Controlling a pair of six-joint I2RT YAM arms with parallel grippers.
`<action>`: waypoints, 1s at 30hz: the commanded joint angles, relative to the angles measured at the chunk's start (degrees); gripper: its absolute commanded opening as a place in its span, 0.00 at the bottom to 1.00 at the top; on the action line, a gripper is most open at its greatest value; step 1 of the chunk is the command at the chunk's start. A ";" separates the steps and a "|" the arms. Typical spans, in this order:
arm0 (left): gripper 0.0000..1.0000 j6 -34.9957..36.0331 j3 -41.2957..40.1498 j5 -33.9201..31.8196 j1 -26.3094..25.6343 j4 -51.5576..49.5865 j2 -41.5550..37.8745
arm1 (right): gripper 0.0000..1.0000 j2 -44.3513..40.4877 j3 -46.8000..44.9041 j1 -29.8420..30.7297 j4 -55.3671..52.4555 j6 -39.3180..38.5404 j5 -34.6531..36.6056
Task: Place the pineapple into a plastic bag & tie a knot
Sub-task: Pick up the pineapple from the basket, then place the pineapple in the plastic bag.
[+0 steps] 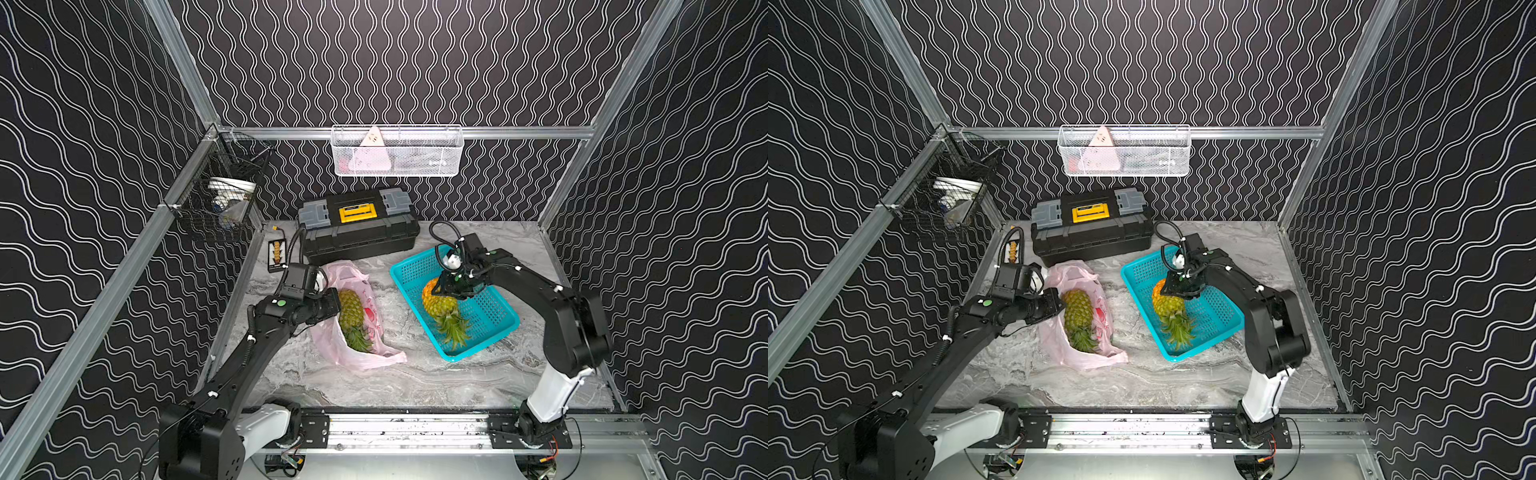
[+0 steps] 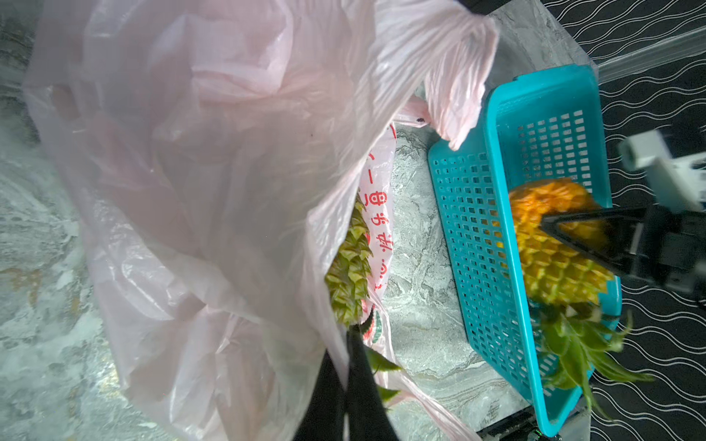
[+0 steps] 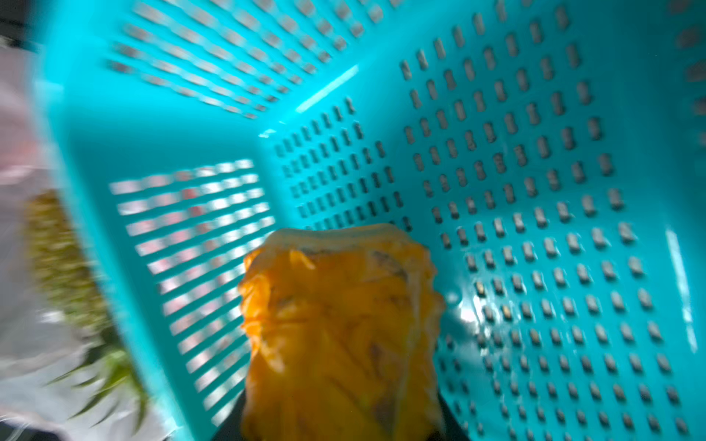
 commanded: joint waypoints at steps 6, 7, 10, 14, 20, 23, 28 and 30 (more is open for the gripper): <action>0.00 1.28 2.65 0.84 0.22 -1.26 -0.34 | 0.30 -3.14 9.23 13.02 3.35 6.09 -6.20; 0.00 1.29 3.01 0.65 0.23 -1.56 -0.69 | 0.29 -1.70 10.20 15.22 4.82 7.21 -8.71; 0.00 1.55 3.84 0.18 0.21 -2.80 -1.51 | 0.29 2.89 11.31 19.65 12.12 12.29 -16.69; 0.00 1.98 3.69 -0.37 0.24 -4.37 -2.78 | 0.27 8.88 13.51 22.09 19.77 17.82 -23.21; 0.00 2.18 2.96 0.57 0.23 -4.41 -3.01 | 0.27 18.35 21.26 23.00 21.51 20.34 -28.68; 0.00 1.99 3.02 1.30 0.21 -3.30 -2.94 | 0.27 24.63 25.77 22.98 22.60 22.94 -31.67; 0.00 3.29 4.89 0.68 0.21 -4.07 -2.53 | 0.23 32.06 33.47 22.94 20.94 25.57 -29.23; 0.00 3.81 6.01 0.75 0.21 -4.46 -2.81 | 0.23 33.48 35.95 22.94 18.33 25.09 -25.80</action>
